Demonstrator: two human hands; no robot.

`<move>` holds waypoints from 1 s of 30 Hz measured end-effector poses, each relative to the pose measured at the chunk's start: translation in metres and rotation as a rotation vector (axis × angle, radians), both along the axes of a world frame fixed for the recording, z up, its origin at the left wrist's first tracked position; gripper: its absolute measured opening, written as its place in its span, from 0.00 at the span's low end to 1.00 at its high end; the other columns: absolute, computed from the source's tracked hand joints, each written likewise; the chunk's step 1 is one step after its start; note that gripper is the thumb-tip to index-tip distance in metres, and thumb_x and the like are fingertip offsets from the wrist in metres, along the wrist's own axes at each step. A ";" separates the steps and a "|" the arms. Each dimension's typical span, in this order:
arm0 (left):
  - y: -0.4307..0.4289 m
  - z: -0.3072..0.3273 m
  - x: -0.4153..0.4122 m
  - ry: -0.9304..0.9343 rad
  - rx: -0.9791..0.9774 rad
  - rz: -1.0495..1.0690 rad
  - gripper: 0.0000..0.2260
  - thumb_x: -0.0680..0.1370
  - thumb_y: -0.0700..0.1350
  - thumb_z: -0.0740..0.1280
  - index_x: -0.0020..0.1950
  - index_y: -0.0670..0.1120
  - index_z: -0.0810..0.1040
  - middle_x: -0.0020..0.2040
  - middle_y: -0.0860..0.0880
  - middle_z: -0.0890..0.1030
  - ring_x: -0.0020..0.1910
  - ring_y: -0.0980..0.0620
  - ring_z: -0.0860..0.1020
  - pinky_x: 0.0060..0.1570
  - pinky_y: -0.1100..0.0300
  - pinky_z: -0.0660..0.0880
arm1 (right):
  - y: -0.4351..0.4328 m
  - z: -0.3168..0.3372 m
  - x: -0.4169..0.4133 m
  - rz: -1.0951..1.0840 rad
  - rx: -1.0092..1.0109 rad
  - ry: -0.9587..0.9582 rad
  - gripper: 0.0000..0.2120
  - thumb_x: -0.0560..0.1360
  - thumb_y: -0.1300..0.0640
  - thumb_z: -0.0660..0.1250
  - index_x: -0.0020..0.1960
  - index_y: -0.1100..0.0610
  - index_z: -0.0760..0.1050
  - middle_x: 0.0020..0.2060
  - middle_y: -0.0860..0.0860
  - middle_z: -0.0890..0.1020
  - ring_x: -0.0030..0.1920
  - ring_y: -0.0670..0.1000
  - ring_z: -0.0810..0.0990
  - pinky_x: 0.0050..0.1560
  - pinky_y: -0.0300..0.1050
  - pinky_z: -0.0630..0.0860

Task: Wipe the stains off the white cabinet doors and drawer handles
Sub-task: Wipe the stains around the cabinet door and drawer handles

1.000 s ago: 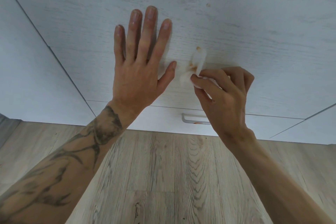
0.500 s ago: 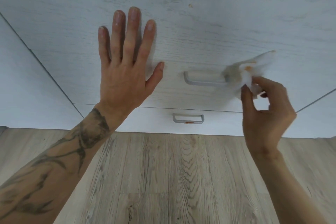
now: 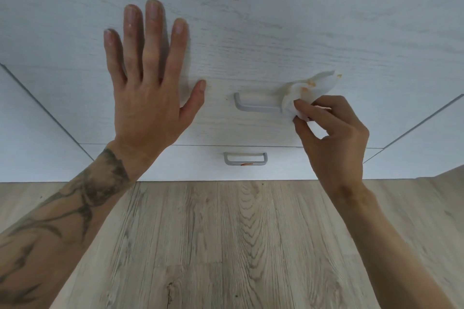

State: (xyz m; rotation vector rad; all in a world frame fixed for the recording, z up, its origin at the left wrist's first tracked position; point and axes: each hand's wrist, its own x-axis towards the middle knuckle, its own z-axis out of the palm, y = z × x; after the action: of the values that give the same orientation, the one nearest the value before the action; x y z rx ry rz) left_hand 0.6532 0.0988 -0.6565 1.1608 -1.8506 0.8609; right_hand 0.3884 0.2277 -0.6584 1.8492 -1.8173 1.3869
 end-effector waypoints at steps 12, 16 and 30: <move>0.000 0.001 -0.002 0.001 -0.001 0.002 0.34 0.85 0.59 0.63 0.82 0.36 0.62 0.77 0.27 0.65 0.75 0.23 0.63 0.76 0.28 0.56 | -0.009 -0.001 0.003 0.000 -0.014 -0.076 0.14 0.76 0.69 0.75 0.60 0.59 0.86 0.53 0.46 0.79 0.48 0.45 0.81 0.51 0.35 0.79; 0.000 0.001 -0.001 0.000 0.002 0.006 0.34 0.85 0.59 0.63 0.82 0.36 0.62 0.77 0.27 0.65 0.75 0.23 0.63 0.76 0.28 0.56 | -0.006 -0.009 0.010 -0.060 -0.077 -0.063 0.13 0.75 0.69 0.75 0.58 0.60 0.86 0.50 0.48 0.80 0.46 0.48 0.82 0.46 0.36 0.78; 0.000 0.002 -0.002 0.003 0.000 0.007 0.34 0.85 0.59 0.63 0.81 0.36 0.62 0.77 0.27 0.65 0.75 0.23 0.63 0.76 0.27 0.56 | 0.015 -0.009 0.019 -0.078 -0.123 -0.112 0.12 0.74 0.70 0.76 0.54 0.58 0.86 0.50 0.48 0.82 0.49 0.41 0.82 0.52 0.34 0.79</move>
State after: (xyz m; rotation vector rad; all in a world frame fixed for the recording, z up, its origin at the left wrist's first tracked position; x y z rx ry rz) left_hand 0.6516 0.0988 -0.6549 1.1690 -1.8454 0.8626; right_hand 0.4070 0.2429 -0.6672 1.6543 -1.7902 1.5648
